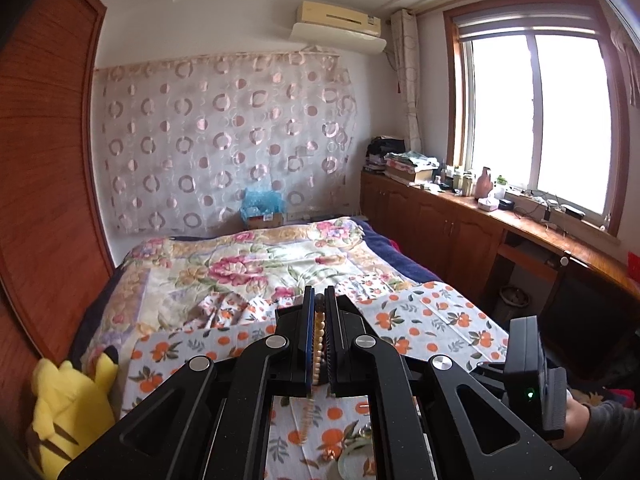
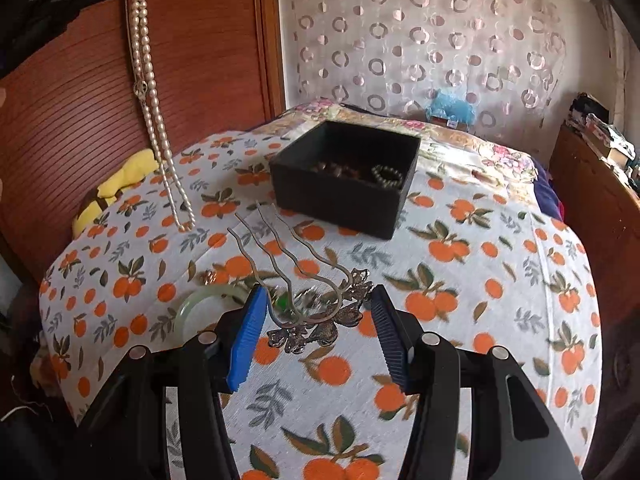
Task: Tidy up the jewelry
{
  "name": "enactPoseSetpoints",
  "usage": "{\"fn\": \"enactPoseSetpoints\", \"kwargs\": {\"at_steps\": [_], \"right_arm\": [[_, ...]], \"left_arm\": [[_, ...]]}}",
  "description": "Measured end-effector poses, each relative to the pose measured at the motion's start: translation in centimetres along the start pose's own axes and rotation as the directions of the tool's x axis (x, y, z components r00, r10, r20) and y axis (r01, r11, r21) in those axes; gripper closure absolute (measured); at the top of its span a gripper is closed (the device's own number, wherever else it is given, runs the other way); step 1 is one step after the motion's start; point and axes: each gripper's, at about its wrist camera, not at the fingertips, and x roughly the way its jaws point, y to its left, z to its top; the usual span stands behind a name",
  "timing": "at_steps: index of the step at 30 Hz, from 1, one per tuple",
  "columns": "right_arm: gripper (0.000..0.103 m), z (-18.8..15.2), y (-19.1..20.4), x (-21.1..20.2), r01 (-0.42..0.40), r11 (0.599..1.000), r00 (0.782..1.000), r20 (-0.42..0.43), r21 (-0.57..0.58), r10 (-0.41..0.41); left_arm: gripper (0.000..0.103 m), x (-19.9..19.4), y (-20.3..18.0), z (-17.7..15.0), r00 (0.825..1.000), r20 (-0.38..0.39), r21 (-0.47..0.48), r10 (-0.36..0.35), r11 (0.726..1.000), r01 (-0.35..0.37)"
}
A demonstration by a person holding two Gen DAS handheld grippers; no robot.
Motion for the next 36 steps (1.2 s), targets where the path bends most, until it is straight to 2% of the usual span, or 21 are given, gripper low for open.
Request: {"fn": "enactPoseSetpoints", "kwargs": {"at_steps": [10, 20, 36], "right_arm": [[0.047, 2.7, -2.8, -0.4, 0.009, 1.000, 0.999, 0.041, 0.003, -0.009], [0.047, 5.8, -5.5, 0.4, -0.001, 1.000, 0.997, 0.078, 0.001, 0.000], [0.047, 8.7, -8.3, 2.8, 0.010, 1.000, 0.997, 0.075, -0.007, -0.010]], "left_arm": [[0.099, 3.2, -0.5, 1.9, 1.000, -0.009, 0.025, -0.009, 1.000, 0.009], [0.099, 7.5, -1.2, 5.3, 1.000, 0.003, 0.051, -0.009, 0.999, 0.009], [0.099, 14.3, 0.5, 3.9, 0.997, -0.072, 0.004, -0.020, 1.000, 0.021]]}}
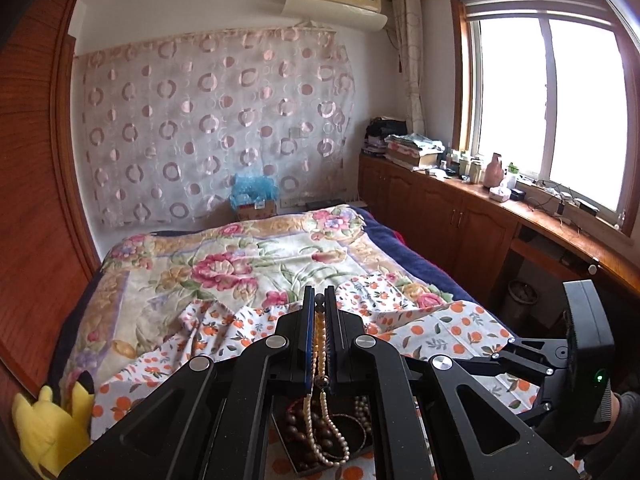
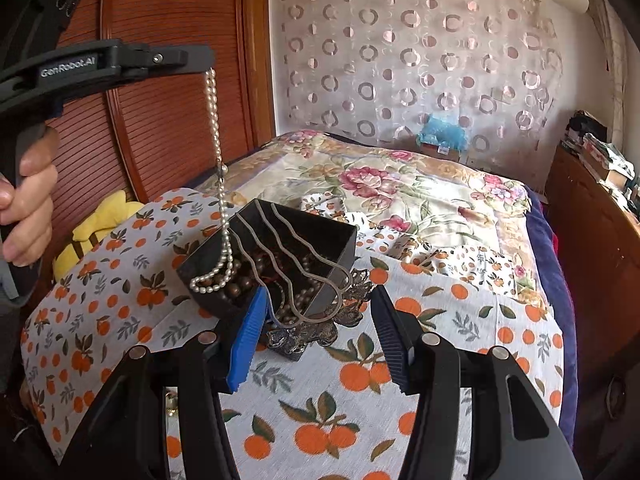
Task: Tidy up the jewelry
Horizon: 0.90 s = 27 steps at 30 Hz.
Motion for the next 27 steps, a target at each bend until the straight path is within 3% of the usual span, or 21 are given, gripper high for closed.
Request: {"fn": "enactPoseSetpoints", "kwargs": {"at_steps": [9, 20, 27], "right_arm": [[0.047, 0.9, 0.1, 1.6, 0.005, 1.000, 1.000, -0.007, -0.009, -0.005], [0.047, 1.6, 1.5, 5.0, -0.001, 0.998, 0.999, -0.050, -0.059, -0.002], [0.047, 2.3, 3.0, 7.9, -0.008, 0.995, 0.997, -0.080, -0.095, 0.001]], "left_arm": [[0.098, 2.1, 1.4, -3.4, 0.995, -0.095, -0.023, -0.013, 1.000, 0.011], [0.077, 0.3, 3.7, -9.3, 0.983, -0.185, -0.059, 0.013, 0.998, -0.024], [0.076, -0.9, 4.2, -12.5, 0.970, -0.241, -0.060, 0.023, 0.997, -0.039]]}}
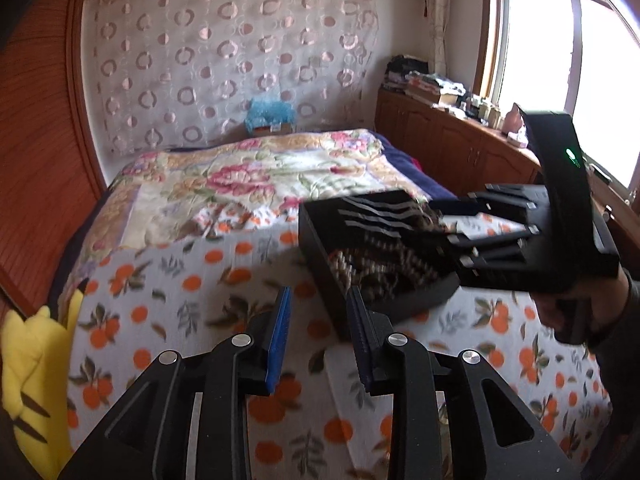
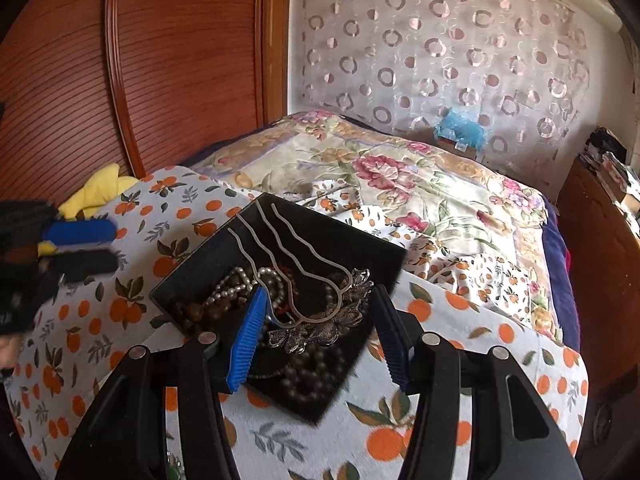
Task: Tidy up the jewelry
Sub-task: 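Move both tools back from the box toward the remaining jewelry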
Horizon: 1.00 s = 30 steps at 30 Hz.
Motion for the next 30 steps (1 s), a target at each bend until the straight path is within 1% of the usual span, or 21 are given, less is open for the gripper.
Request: {"fn": "enactPoseSetpoints", "kwargs": {"at_steps": [6, 8, 10, 13, 14, 16, 22, 23, 24, 26, 28, 30], "right_arm": [[0.046, -0.1, 0.8, 1.7, 0.020, 1.000, 0.999, -0.031, -0.019, -0.020], [0.045, -0.1, 0.9, 1.6, 0.027, 0.999, 0.999, -0.025, -0.020, -0.027], [0.041, -0.1, 1.0, 1.2, 0.028, 1.000, 0.999, -0.016, -0.012, -0.028], [0.041, -0.2, 1.0, 0.0, 0.034, 0.999, 0.999, 0.003, -0.002, -0.034], [0.041, -0.3, 0.9, -0.4, 0.035, 0.999, 0.999, 0.008, 0.003, -0.035], [0.041, -0.9, 1.1, -1.8, 0.031, 0.999, 0.999, 0.027, 0.017, -0.032], [0.041, -3.7, 1.9, -5.2, 0.032, 0.998, 0.999, 0.042, 0.049, -0.034], [0.041, -4.2, 2.1, -5.6, 0.032, 0.998, 0.999, 0.042, 0.052, -0.034], [0.041, -4.7, 2.2, -5.9, 0.032, 0.998, 0.999, 0.040, 0.056, -0.035], [0.041, -5.7, 2.5, -6.3, 0.029, 0.997, 0.999, 0.033, 0.066, -0.031], [0.041, -6.7, 2.9, -6.9, 0.028, 0.997, 0.999, 0.029, 0.074, -0.031], [0.041, -7.5, 3.3, -7.3, 0.026, 0.996, 0.999, 0.025, 0.083, -0.029]], "left_arm": [[0.076, -0.3, 0.1, -2.1, 0.999, -0.034, -0.011, -0.003, 1.000, 0.003], [0.076, -0.5, 0.0, -2.6, 0.999, -0.044, -0.006, -0.004, 1.000, 0.004], [0.076, -0.8, -0.3, -3.0, 0.999, -0.051, -0.005, -0.008, 1.000, 0.008], [0.075, -1.4, -0.7, -3.6, 0.998, -0.054, -0.004, -0.019, 1.000, 0.019], [0.071, -1.7, -1.0, -3.8, 0.998, -0.053, -0.001, -0.022, 1.000, 0.022], [0.066, -2.2, -1.3, -4.2, 0.999, -0.046, 0.004, -0.029, 1.000, 0.029], [0.062, -3.4, -2.8, -5.8, 0.998, -0.051, 0.020, -0.044, 0.999, 0.045], [0.060, -3.5, -3.0, -6.1, 0.998, -0.052, 0.022, -0.046, 0.999, 0.047], [0.052, -3.8, -3.4, -6.5, 0.997, -0.056, 0.026, -0.048, 0.998, 0.050], [0.043, -4.1, -3.8, -7.1, 0.997, -0.055, 0.034, -0.052, 0.998, 0.054], [0.041, -4.2, -4.3, -7.7, 0.997, -0.065, 0.036, -0.045, 0.998, 0.047], [0.033, -4.5, -4.8, -8.3, 0.996, -0.070, 0.030, -0.049, 0.998, 0.051]]}}
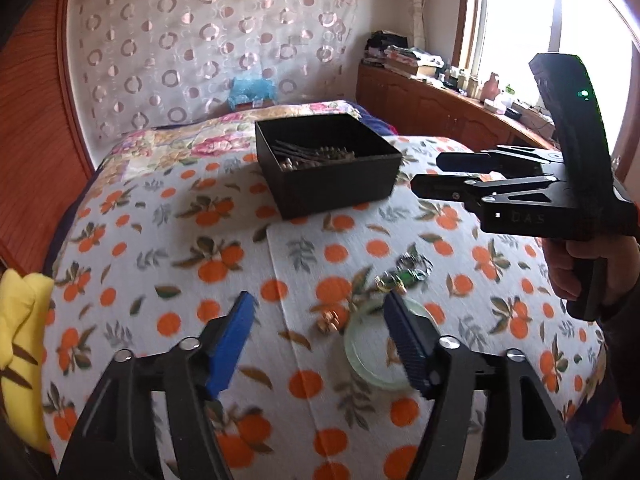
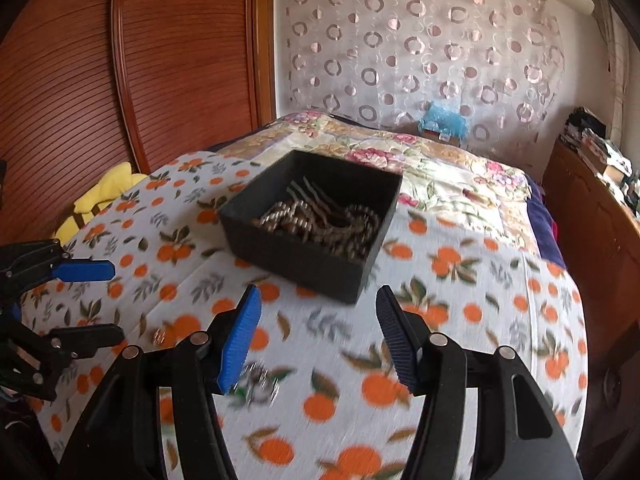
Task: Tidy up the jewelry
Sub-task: 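Move both tools back from the box toward the remaining jewelry, then grasp the green jade bangle with the left tool while the right tool grasps the green-stone ring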
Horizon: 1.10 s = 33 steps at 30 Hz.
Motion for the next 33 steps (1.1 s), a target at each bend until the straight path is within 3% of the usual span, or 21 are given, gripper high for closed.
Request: {"fn": "enactPoseSetpoints", "kwargs": {"at_steps": [5, 22, 33], "right_arm": [[0.041, -2.0, 0.9, -1.6, 0.003, 1.000, 1.000, 0.002, 0.007, -0.003], [0.041, -9.8, 2.1, -5.4, 0.002, 0.994, 1.000, -0.003, 0.109, -0.001], [0.041, -11.1, 1.9, -5.5, -0.006, 0.992, 1.000, 0.005, 0.124, 0.005]], "left_arm": [[0.021, -0.4, -1.4, -1.3, 1.000, -0.005, 0.013, 0.008, 1.000, -0.008], [0.021, 1.7, -4.6, -2.7, 0.996, -0.088, 0.049, -0.021, 0.998, 0.026], [0.021, 4.3, -5.8, -2.1, 0.990, -0.140, 0.065, 0.019, 0.998, -0.010]]}}
